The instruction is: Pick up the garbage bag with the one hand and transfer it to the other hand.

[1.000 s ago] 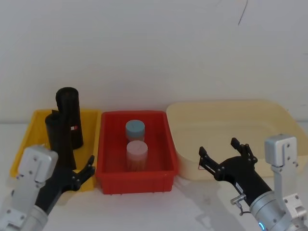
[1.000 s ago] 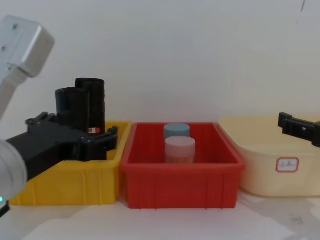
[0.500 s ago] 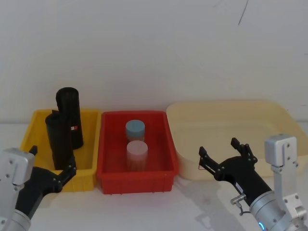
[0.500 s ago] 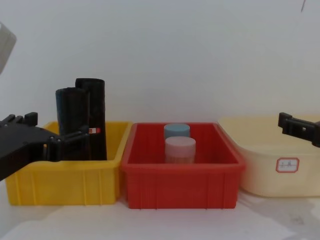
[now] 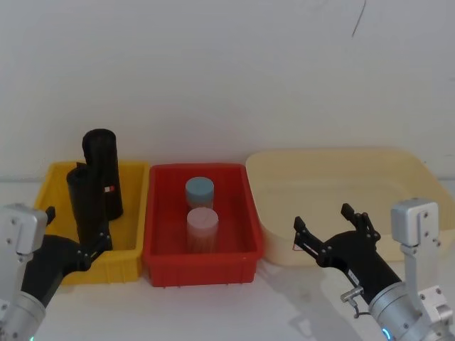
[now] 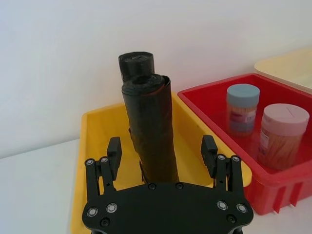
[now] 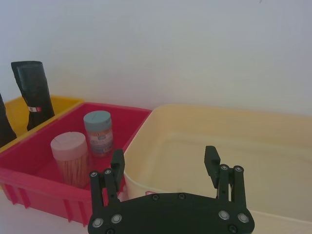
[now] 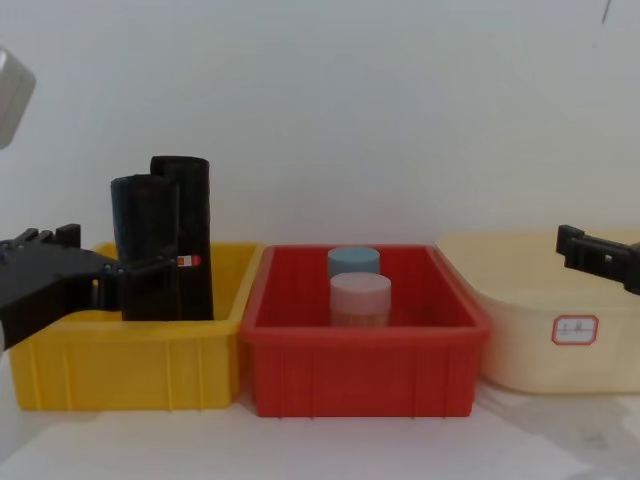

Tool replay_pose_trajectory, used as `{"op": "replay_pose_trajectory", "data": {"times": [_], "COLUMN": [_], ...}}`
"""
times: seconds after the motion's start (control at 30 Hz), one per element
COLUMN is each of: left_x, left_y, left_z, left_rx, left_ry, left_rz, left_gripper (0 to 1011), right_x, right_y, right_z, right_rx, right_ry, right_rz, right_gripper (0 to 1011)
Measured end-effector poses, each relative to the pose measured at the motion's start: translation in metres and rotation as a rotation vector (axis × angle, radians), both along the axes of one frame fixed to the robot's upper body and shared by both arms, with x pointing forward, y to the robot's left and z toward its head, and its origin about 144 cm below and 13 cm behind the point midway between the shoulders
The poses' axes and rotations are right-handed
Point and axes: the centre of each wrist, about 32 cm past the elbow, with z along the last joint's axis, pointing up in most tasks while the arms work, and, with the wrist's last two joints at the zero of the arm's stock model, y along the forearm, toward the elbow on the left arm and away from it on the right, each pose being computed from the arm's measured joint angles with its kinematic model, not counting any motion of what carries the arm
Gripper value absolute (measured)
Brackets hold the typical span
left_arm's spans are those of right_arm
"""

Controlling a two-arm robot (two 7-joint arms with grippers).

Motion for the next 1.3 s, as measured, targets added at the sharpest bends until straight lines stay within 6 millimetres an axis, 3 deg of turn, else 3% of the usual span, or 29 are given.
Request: {"op": "replay_pose_trajectory", "data": {"times": [1.2, 1.3], "left_x": [0.053, 0.057], "left_y": [0.003, 0.004], "left_z": [-0.005, -0.006], "left_rx": [-0.039, -0.039], "left_ry": [0.012, 0.015], "left_rz": [-0.029, -0.034], "left_gripper": [1000, 965], "right_x": [0.0, 0.0], "right_y": [0.0, 0.0], "right_z": [0.0, 0.0], "right_rx": [0.0, 0.0], "right_ry": [0.0, 0.0], "right_rz": [0.0, 0.0], "right_gripper": [1000, 1000]}}
